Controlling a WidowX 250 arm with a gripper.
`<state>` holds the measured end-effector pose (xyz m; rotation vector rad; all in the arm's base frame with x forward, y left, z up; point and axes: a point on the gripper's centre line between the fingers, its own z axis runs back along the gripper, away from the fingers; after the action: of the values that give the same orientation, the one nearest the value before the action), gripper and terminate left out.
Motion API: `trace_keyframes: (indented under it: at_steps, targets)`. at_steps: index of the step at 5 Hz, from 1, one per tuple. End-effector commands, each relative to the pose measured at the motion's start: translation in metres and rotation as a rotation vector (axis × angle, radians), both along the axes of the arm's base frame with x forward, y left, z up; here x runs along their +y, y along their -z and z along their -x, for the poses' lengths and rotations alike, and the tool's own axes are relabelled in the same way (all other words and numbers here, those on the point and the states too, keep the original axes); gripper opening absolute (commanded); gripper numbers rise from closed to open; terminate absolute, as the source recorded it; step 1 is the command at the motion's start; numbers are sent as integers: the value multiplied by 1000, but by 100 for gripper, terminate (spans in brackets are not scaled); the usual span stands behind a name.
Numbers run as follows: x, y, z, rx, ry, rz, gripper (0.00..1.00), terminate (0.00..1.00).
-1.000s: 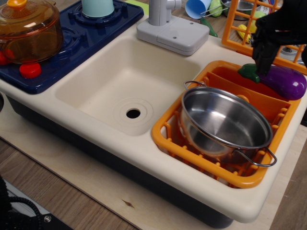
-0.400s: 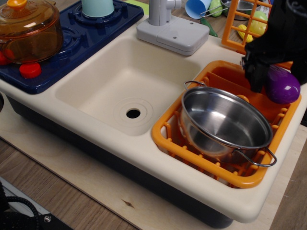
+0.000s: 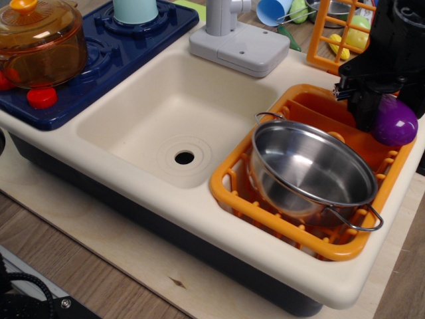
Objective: Put eggplant into pan
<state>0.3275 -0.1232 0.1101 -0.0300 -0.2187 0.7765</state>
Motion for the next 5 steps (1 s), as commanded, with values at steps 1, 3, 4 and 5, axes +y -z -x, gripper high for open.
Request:
trace_keyframes:
  at_steps: [1, 3, 4, 5]
  targets:
    - [-5, -32, 10, 8, 35, -49, 0, 0]
    - [6, -52, 44, 14, 48, -60, 0, 0]
    - [15, -53, 62, 7, 46, -88, 0, 0]
    - [27, -50, 77, 20, 50, -53, 100, 0]
